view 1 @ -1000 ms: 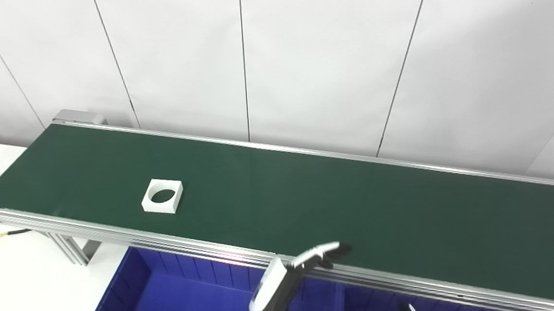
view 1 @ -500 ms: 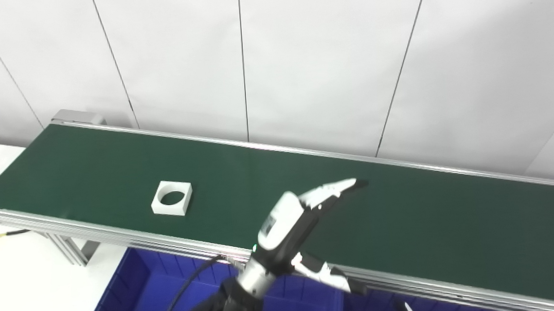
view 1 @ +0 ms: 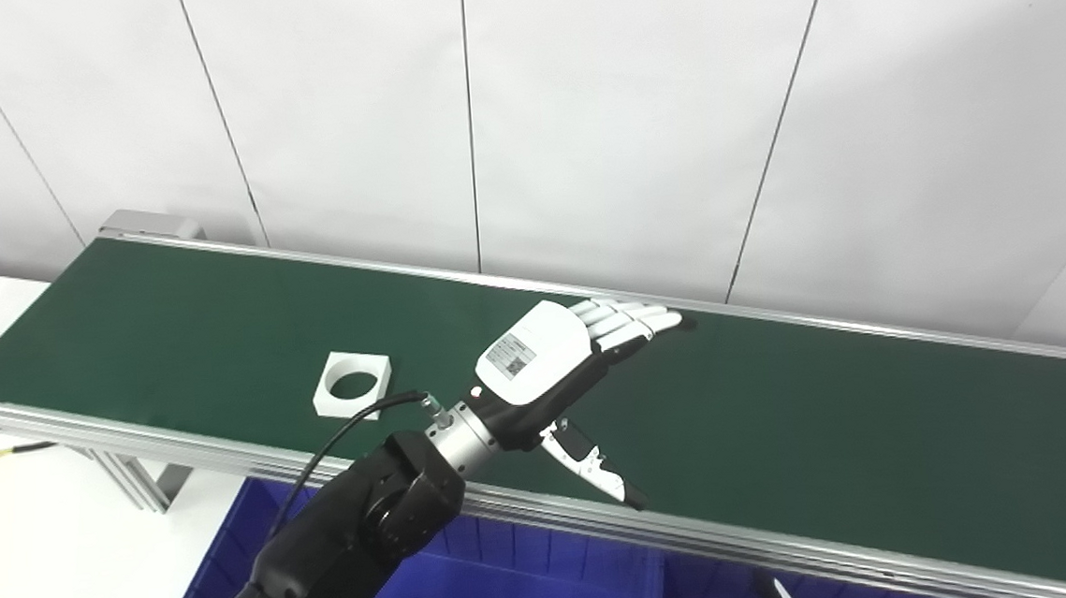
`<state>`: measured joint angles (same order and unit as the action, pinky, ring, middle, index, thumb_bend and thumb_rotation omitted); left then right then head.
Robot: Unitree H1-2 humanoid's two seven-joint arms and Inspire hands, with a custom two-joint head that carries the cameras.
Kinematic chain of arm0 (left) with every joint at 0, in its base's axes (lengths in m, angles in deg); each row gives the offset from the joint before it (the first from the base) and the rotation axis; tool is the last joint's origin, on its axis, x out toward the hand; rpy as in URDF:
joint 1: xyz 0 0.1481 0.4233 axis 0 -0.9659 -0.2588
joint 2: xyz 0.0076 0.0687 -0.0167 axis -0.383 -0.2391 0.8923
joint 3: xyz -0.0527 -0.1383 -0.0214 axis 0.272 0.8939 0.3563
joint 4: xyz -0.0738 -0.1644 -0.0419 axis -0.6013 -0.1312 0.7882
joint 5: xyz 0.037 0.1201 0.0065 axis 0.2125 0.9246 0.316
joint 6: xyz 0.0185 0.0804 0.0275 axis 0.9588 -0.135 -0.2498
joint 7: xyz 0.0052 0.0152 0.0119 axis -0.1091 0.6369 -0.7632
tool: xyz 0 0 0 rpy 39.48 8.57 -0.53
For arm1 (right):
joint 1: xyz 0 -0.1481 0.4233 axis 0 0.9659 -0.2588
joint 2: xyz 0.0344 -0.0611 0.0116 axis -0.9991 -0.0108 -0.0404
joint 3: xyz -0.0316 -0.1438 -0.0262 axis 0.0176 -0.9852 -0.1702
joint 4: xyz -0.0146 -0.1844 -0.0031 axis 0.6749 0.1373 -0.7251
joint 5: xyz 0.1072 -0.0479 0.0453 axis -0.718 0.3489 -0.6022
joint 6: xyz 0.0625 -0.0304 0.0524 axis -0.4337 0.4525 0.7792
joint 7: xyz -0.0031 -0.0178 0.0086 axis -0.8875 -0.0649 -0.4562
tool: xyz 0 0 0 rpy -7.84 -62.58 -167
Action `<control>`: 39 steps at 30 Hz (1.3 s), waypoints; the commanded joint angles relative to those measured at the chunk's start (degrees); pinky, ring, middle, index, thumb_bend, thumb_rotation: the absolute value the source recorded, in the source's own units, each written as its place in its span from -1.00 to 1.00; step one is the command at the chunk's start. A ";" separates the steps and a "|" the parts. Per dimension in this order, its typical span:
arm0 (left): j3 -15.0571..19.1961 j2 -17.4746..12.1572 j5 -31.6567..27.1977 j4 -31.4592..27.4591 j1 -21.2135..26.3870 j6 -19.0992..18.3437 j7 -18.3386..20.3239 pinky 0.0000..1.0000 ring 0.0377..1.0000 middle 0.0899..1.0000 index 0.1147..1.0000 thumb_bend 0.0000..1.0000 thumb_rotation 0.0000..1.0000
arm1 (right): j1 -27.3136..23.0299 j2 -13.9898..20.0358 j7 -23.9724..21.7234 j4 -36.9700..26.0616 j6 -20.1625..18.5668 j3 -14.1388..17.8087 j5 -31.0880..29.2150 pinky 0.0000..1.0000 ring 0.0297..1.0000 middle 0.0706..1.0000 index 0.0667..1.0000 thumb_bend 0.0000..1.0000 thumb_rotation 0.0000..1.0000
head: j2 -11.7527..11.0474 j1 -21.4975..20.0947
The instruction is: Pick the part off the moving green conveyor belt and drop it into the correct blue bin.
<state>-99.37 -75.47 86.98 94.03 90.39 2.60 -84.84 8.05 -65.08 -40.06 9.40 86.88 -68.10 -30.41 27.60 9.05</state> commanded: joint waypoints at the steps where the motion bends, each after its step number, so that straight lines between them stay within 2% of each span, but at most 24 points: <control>1: 1.15 -1.64 1.78 -0.07 3.78 -0.98 0.67 0.67 0.69 0.70 0.67 1.00 -0.19 | -0.79 -0.06 0.63 -0.51 2.84 0.07 0.02 0.59 0.71 0.89 0.91 0.65 0.95 | -0.35 -0.11; 9: 2.06 -3.48 4.85 4.00 6.86 -2.44 1.99 0.68 0.70 0.70 0.63 1.00 -0.22 | -1.30 -0.32 0.74 0.45 2.84 -0.15 0.21 0.57 0.72 0.90 0.91 0.65 0.95 | -0.60 -0.04; 12: 2.26 -3.58 6.59 4.83 7.44 -4.52 2.10 0.73 0.71 0.70 0.64 1.00 -0.29 | -1.28 -0.36 0.47 0.32 2.84 -0.10 -0.05 0.57 0.71 0.90 0.91 0.67 0.96 | -0.54 0.00; 14: 2.44 -3.48 7.57 5.29 7.72 -6.62 2.49 0.74 0.71 0.71 0.66 1.00 -0.34 | -1.26 -0.37 0.29 0.21 2.84 -0.09 -0.15 0.58 0.71 0.91 0.91 0.65 0.94 | -0.53 0.01; 18: 2.63 -3.10 9.65 4.29 7.79 -13.70 7.24 0.83 0.78 0.79 0.75 1.00 -0.36 | -1.40 -0.33 0.57 0.34 2.84 -0.27 0.14 0.57 0.72 0.91 0.91 0.66 0.96 | -0.56 0.10; 22: 2.07 -3.46 10.68 3.86 8.15 -17.79 11.41 0.88 0.86 0.88 0.90 1.00 -0.34 | -1.36 -0.35 0.50 0.30 2.84 -0.28 0.07 0.56 0.71 0.90 0.92 0.66 0.96 | -0.51 -0.04; 29: 2.02 -3.50 11.15 6.14 8.85 -19.86 11.61 0.77 0.82 0.85 0.89 1.00 -0.36 | -1.28 -0.19 0.42 0.22 2.84 -0.30 0.09 0.57 0.71 0.89 0.91 0.68 0.96 | -0.47 -0.06; 39: 2.14 -3.40 10.00 11.24 10.82 -21.27 11.55 0.77 0.80 0.83 0.88 1.00 -0.42 | -0.79 -0.29 -0.22 -0.36 2.84 -0.08 -0.26 0.58 0.70 0.89 0.91 0.69 0.93 | -0.06 -0.28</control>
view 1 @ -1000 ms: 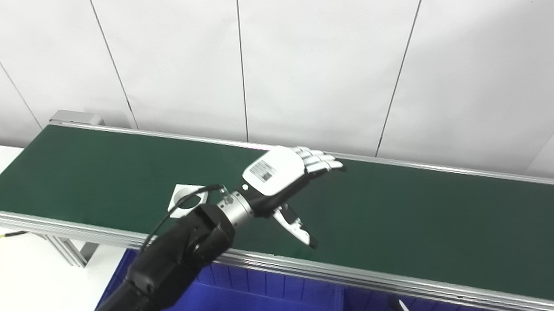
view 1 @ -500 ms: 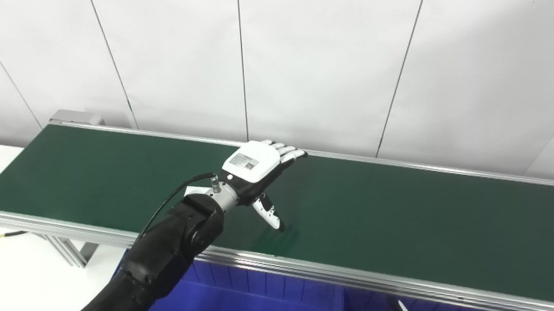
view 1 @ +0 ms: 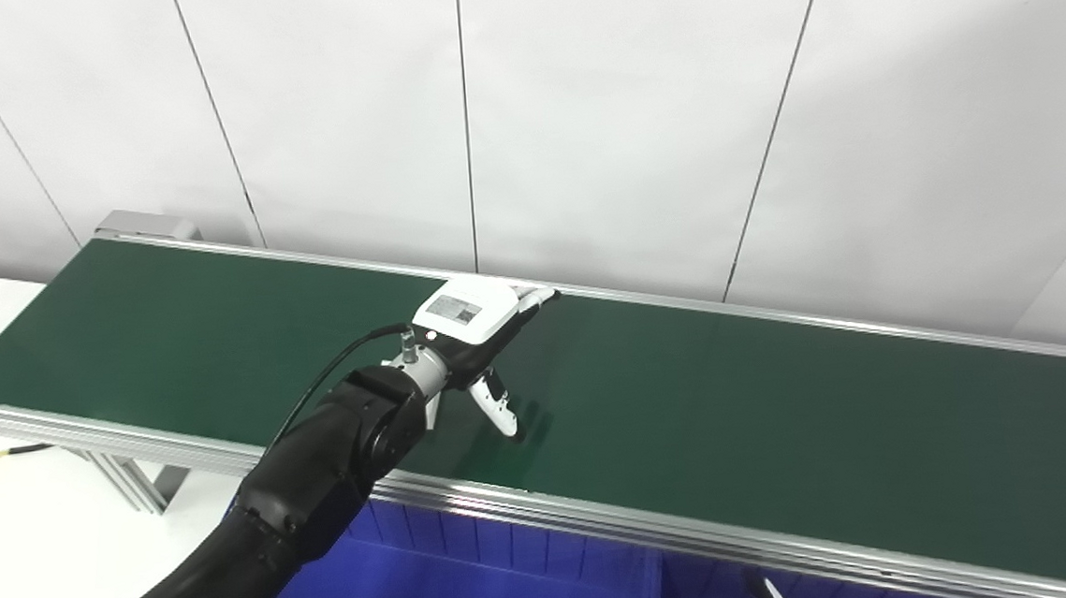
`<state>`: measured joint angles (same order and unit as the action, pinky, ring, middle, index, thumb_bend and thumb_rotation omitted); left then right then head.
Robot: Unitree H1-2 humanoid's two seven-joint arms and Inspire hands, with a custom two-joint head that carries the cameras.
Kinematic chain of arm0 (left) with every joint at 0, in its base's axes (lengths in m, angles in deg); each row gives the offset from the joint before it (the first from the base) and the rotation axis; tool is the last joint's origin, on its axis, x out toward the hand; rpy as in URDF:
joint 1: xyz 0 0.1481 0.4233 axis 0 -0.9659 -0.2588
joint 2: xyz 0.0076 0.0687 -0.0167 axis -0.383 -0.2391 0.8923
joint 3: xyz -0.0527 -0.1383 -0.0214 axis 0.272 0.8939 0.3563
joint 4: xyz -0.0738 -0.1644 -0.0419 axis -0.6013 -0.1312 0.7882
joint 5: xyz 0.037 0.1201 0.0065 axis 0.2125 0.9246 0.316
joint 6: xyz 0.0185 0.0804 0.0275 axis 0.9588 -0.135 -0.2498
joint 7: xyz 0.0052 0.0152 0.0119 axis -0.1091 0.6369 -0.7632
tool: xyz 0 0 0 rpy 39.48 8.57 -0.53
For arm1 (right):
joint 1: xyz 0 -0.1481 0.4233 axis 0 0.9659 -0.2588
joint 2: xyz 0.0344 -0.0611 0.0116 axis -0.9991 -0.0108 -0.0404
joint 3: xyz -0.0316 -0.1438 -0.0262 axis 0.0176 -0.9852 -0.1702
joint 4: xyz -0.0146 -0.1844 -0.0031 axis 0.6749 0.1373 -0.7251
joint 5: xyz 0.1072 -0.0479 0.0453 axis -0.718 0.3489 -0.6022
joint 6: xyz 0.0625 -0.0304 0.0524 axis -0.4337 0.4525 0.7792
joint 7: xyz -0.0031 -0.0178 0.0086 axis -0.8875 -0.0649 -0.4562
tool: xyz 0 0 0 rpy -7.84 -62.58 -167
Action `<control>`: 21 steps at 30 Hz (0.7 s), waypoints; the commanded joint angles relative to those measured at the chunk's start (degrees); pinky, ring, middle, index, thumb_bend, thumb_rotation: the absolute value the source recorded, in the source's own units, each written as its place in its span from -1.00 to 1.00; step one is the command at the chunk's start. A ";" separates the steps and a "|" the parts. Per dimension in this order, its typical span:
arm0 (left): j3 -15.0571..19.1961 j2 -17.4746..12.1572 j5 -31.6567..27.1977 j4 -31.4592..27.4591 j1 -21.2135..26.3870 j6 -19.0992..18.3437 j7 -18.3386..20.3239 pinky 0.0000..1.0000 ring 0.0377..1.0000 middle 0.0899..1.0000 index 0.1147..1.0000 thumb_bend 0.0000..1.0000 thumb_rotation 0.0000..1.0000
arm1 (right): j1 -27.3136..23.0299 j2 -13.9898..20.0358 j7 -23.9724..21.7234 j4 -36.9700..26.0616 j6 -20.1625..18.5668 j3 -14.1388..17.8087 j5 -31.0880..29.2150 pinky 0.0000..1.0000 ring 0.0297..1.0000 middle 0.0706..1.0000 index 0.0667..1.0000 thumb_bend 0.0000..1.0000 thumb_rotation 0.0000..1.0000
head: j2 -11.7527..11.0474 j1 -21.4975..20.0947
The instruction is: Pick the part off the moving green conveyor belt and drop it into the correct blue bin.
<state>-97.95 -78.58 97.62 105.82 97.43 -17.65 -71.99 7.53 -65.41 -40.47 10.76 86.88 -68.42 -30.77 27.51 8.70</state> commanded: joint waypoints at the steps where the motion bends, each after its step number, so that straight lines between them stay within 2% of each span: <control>1: 0.65 -0.30 -0.71 -0.05 3.97 -1.03 -1.21 0.76 0.80 0.82 0.86 1.00 -0.44 | -0.22 0.02 0.13 -1.83 2.84 0.26 0.08 0.58 0.71 0.89 0.91 0.68 0.93 | 0.06 0.03; 6: 0.07 -0.19 -1.17 2.71 4.92 -1.23 -0.17 0.77 0.81 0.83 0.85 1.00 -0.46 | -0.10 0.15 0.24 -2.19 2.84 0.16 0.33 0.58 0.70 0.88 0.91 0.67 0.93 | 0.33 -0.08; 16: -2.68 1.21 -2.59 13.27 6.61 2.09 -5.87 0.74 0.77 0.79 0.81 1.00 -0.50 | 0.46 0.33 0.78 -3.26 2.84 0.05 0.97 0.57 0.70 0.88 0.91 0.65 0.94 | 1.08 -0.65; 21: -4.14 0.88 -4.07 15.81 6.87 3.41 -5.26 0.75 0.77 0.80 0.83 1.00 -0.47 | 0.50 0.34 1.01 -3.41 2.84 -0.06 1.18 0.57 0.70 0.89 0.90 0.65 0.93 | 1.41 -1.08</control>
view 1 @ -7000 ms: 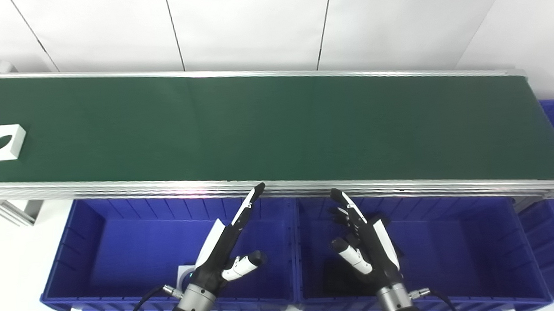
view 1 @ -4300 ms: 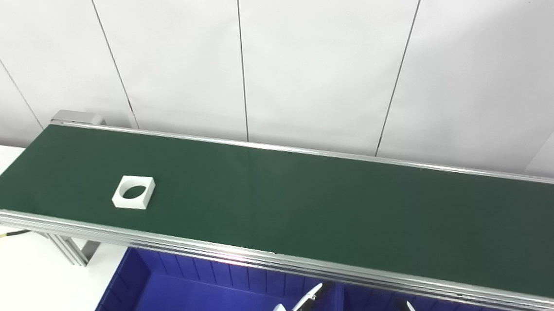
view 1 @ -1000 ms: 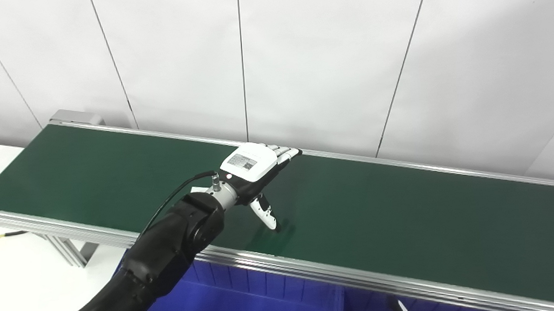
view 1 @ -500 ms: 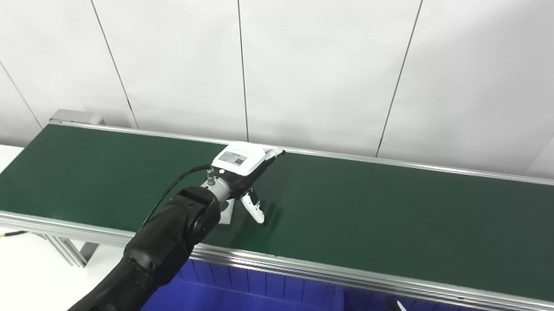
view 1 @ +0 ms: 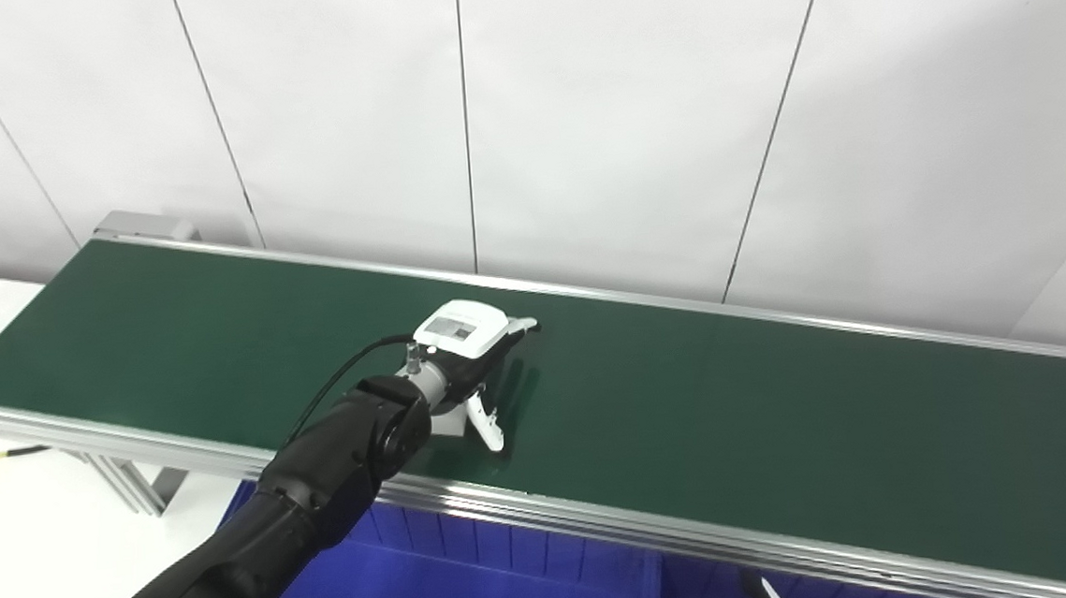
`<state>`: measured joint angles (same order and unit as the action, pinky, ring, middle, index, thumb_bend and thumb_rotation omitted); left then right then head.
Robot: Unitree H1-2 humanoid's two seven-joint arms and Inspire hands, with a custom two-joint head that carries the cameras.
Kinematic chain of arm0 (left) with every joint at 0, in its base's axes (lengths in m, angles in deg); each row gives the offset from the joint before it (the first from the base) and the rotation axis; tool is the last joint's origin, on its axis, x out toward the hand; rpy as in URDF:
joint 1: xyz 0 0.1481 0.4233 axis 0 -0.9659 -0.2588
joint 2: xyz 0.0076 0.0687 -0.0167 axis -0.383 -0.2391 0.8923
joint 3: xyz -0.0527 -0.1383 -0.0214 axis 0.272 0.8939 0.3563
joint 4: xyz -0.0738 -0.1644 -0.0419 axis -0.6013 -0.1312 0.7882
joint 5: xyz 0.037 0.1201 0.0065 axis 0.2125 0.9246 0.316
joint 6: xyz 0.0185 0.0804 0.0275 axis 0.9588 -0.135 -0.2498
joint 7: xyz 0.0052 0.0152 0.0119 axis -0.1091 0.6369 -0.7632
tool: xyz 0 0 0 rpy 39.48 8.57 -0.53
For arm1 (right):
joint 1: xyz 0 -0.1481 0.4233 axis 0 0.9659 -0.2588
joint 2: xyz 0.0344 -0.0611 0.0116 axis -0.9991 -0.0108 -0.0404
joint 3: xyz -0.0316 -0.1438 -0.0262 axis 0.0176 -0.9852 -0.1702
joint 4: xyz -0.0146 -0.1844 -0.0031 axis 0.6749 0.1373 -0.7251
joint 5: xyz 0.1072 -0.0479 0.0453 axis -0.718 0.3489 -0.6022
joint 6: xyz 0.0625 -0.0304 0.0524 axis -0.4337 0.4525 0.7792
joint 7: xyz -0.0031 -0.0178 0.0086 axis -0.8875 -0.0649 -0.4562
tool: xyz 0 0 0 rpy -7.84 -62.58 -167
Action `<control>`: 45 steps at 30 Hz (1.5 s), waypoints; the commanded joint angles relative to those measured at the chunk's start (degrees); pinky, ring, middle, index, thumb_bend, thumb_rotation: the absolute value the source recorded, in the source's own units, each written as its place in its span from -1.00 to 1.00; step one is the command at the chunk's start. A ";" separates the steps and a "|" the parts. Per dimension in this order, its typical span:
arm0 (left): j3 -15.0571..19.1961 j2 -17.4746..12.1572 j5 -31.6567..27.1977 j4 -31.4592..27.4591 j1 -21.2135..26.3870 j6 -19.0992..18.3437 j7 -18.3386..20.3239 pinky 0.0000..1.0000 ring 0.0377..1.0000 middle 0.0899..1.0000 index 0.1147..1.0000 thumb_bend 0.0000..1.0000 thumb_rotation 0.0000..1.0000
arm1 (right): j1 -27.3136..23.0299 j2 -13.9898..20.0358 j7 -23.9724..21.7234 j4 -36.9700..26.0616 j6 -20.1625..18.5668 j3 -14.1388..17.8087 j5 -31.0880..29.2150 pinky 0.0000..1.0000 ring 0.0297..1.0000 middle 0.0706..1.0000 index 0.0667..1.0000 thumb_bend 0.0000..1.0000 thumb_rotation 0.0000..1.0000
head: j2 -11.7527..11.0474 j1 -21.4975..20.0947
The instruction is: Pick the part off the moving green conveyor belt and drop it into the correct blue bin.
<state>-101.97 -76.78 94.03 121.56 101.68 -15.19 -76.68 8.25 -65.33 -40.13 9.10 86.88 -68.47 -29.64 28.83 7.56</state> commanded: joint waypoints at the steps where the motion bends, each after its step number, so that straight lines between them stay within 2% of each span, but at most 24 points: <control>1: -0.30 -1.03 -1.13 0.32 2.68 1.20 0.33 0.74 0.77 0.79 0.81 1.00 -0.45 | -0.18 0.23 0.51 -1.79 2.84 0.05 -0.06 0.58 0.70 0.89 0.90 0.65 0.92 | 0.23 -0.11; 5: -1.47 -1.38 -2.79 0.93 3.02 1.33 3.49 0.73 0.77 0.79 0.79 1.00 -0.46 | 0.00 0.13 0.16 -2.00 2.84 0.26 -0.27 0.58 0.71 0.88 0.90 0.66 0.91 | 0.41 -0.29; 7: -2.29 -1.51 -2.75 1.35 3.26 1.39 3.90 0.73 0.78 0.79 0.79 1.00 -0.45 | 0.14 0.10 -0.24 -2.26 2.84 0.43 -0.60 0.59 0.71 0.88 0.90 0.66 0.91 | 0.48 -0.34; 15: -6.23 -1.75 -0.08 3.11 4.60 -1.08 1.90 0.76 0.79 0.78 0.77 1.00 -0.66 | 0.36 -0.02 -0.39 -2.50 2.84 0.58 -0.71 0.60 0.70 0.87 0.90 0.61 0.88 | 0.52 -0.46; 23: -6.33 -2.14 -2.60 2.96 5.57 0.23 3.03 0.74 0.76 0.76 0.74 1.00 -0.68 | 0.08 -0.24 -0.71 -2.17 2.84 0.63 -0.90 0.59 0.70 0.88 0.90 0.58 0.86 | 0.43 -0.49; 30: -7.53 -2.87 -1.72 2.10 6.82 -0.85 5.75 0.72 0.74 0.74 0.71 1.00 -0.64 | 0.04 -0.29 -0.50 -2.17 2.84 0.51 -0.56 0.59 0.70 0.87 0.90 0.59 0.86 | 0.46 -0.65; 34: -5.40 -2.87 -5.26 1.37 6.77 -0.22 7.17 0.72 0.73 0.74 0.71 1.00 -0.68 | -0.10 -0.34 -0.25 -1.84 2.84 0.39 -0.24 0.58 0.70 0.87 0.90 0.62 0.88 | 0.44 -0.85; 38: -0.85 -1.73 -11.14 -1.44 6.65 -3.42 12.66 0.62 0.73 0.79 0.73 1.00 -0.69 | -0.27 -0.40 -0.58 -1.67 2.84 0.36 -0.45 0.58 0.70 0.88 0.90 0.64 0.87 | 0.39 -0.85; 39: -0.15 -1.54 -12.00 -1.92 6.63 -3.85 13.51 0.52 0.71 0.79 0.73 1.00 -0.70 | -0.32 -0.41 -0.57 -1.62 2.84 0.32 -0.42 0.58 0.70 0.87 0.90 0.64 0.87 | 0.39 -0.86; 45: 1.42 -0.78 -14.97 -2.59 7.12 -4.43 16.15 0.32 0.66 0.80 0.75 1.00 -0.67 | -0.39 -0.82 -1.14 -1.51 2.84 0.53 -0.97 0.56 0.70 0.86 0.91 0.62 0.84 | 0.27 -1.02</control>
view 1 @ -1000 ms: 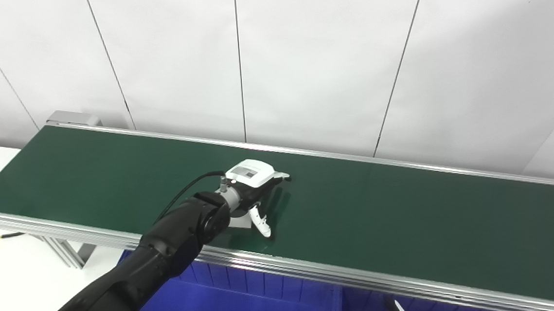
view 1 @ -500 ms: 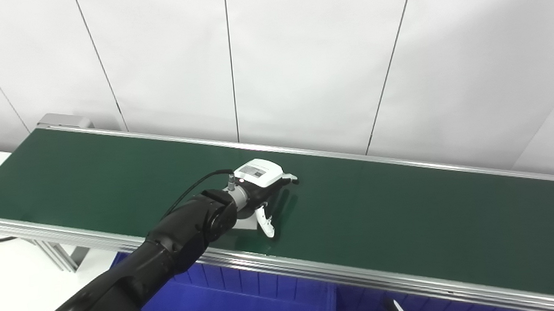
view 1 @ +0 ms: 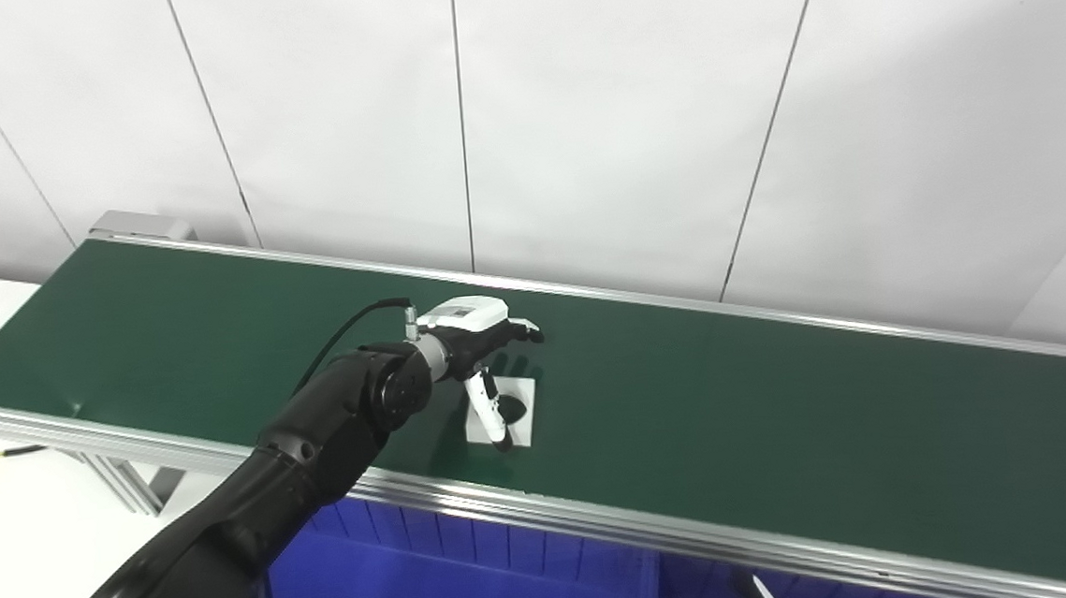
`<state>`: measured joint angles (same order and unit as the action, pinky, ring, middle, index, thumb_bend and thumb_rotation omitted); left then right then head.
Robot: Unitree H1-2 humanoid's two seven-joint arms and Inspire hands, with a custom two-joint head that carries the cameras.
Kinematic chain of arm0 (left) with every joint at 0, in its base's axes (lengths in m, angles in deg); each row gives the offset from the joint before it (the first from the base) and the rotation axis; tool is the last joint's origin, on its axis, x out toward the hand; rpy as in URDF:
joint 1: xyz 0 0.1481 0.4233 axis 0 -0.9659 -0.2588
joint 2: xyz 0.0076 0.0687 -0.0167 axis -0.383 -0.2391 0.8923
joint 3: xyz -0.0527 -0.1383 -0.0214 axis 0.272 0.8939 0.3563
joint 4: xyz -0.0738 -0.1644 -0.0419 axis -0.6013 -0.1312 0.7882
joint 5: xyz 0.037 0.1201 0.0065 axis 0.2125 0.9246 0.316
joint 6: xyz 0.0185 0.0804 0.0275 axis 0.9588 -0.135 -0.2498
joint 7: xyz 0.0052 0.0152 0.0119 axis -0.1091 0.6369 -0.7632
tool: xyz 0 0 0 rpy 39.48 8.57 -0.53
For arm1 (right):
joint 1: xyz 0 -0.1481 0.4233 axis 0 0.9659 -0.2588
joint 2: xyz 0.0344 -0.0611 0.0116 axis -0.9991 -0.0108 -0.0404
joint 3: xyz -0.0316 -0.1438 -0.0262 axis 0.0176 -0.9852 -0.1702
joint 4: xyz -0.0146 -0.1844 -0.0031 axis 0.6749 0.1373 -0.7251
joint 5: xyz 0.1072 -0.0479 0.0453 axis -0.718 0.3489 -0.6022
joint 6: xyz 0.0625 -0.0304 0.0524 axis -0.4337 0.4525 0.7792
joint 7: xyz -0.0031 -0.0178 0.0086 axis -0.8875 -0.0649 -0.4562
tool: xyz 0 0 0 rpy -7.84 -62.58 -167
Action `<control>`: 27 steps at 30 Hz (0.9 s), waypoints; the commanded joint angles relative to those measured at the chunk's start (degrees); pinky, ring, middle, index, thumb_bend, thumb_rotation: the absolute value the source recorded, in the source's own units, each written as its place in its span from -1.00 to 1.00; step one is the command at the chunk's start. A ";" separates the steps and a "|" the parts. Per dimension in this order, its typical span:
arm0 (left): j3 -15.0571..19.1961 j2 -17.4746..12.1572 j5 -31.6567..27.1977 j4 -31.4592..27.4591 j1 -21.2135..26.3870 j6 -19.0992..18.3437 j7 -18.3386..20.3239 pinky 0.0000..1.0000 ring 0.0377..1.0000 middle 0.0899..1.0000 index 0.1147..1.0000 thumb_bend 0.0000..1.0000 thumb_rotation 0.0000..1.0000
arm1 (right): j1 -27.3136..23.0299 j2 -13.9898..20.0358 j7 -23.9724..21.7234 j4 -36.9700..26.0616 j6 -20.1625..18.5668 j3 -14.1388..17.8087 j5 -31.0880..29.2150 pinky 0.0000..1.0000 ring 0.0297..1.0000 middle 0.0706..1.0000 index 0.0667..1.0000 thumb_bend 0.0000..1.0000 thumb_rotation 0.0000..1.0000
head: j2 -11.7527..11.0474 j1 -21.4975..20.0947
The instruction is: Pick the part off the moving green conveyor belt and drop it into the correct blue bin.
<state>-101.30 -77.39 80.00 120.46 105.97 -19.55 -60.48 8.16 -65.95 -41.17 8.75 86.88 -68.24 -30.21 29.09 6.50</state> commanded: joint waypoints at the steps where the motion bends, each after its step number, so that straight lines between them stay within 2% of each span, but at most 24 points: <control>1: 0.49 -0.14 -0.71 -1.36 3.02 -0.17 0.14 0.33 0.66 0.80 0.75 1.00 -0.68 | -0.31 -0.24 -0.11 -1.19 2.84 0.32 -0.39 0.56 0.70 0.87 0.91 0.62 0.84 | -0.02 -0.06; 5: -1.97 -0.43 3.06 -0.03 3.39 0.14 -1.94 0.44 0.69 0.79 0.73 1.00 -0.69 | -0.24 -0.30 0.12 -1.38 2.84 0.25 -0.08 0.55 0.69 0.86 0.91 0.63 0.85 | 0.12 -0.52; 7: -3.37 -0.77 5.25 0.43 3.28 0.88 -4.08 0.51 0.68 0.76 0.71 1.00 -0.68 | -0.21 -0.32 0.17 -1.39 2.84 0.19 -0.02 0.56 0.69 0.87 0.91 0.63 0.84 | 0.24 -0.77; 9: -5.03 -0.54 8.11 2.31 2.96 1.46 -8.39 0.56 0.65 0.70 0.67 1.00 -0.73 | -0.16 -0.31 0.10 -1.67 2.84 0.21 -0.09 0.56 0.69 0.87 0.90 0.65 0.84 | 0.24 -0.77; 13: -6.51 0.38 9.88 5.49 2.31 2.00 -13.44 0.42 0.53 0.59 0.58 1.00 -0.80 | 0.07 -0.41 0.23 -2.12 2.84 0.30 -0.05 0.56 0.69 0.87 0.90 0.68 0.85 | 0.42 -1.26; 16: -7.58 1.11 9.97 7.08 1.90 2.77 -14.87 0.46 0.51 0.58 0.57 0.98 -0.77 | 0.39 -0.48 -0.33 -2.53 2.84 0.59 -0.38 0.58 0.70 0.87 0.90 0.70 0.85 | 0.55 -1.44; 19: -9.02 1.94 10.87 9.23 1.95 3.89 -18.15 0.19 0.30 0.42 0.41 0.88 -0.82 | 0.35 -0.48 -0.28 -2.36 2.84 0.55 -0.30 0.58 0.69 0.86 0.91 0.67 0.84 | 0.55 -1.44; 20: -9.56 2.16 11.29 10.17 2.11 4.38 -19.95 0.18 0.28 0.41 0.40 0.87 -0.83 | 0.30 -0.44 -0.14 -2.35 2.84 0.46 -0.18 0.58 0.69 0.86 0.91 0.67 0.84 | 0.55 -1.44; 22: -10.50 2.46 11.91 11.75 2.50 5.61 -23.32 0.09 0.16 0.25 0.17 0.78 -0.94 | 0.19 -0.39 0.08 -2.28 2.84 0.27 -0.04 0.57 0.69 0.87 0.90 0.66 0.84 | 0.55 -1.44; 23: -10.80 2.55 11.95 12.33 2.72 6.30 -24.60 0.06 0.12 0.18 0.01 0.42 -0.92 | 0.20 -0.42 0.05 -2.30 2.84 0.28 -0.10 0.57 0.69 0.87 0.90 0.66 0.83 | 0.55 -1.44; 24: -11.08 2.48 12.12 12.44 2.85 6.93 -25.72 -0.01 0.03 0.07 -0.10 0.24 -0.96 | 0.26 -0.46 -0.05 -2.41 2.84 0.35 -0.15 0.57 0.68 0.87 0.90 0.65 0.83 | 0.55 -1.44; 26: -11.15 2.27 12.27 11.62 2.84 7.11 -26.49 -0.22 -0.18 -0.11 -0.15 0.09 -0.99 | 0.39 -0.53 -0.33 -2.72 2.84 0.44 -0.32 0.58 0.68 0.86 0.90 0.65 0.83 | 0.77 -1.63; 27: -11.10 2.20 12.21 11.10 2.80 6.88 -26.38 -0.40 -0.35 -0.23 -0.14 0.06 -1.00 | 0.41 -0.54 -0.40 -2.78 2.84 0.45 -0.35 0.58 0.69 0.86 0.90 0.65 0.83 | 0.76 -1.66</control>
<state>-112.28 -74.07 90.02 131.09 108.22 -11.50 -85.35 8.86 -66.20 -41.37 7.67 86.88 -68.07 -30.38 29.79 4.83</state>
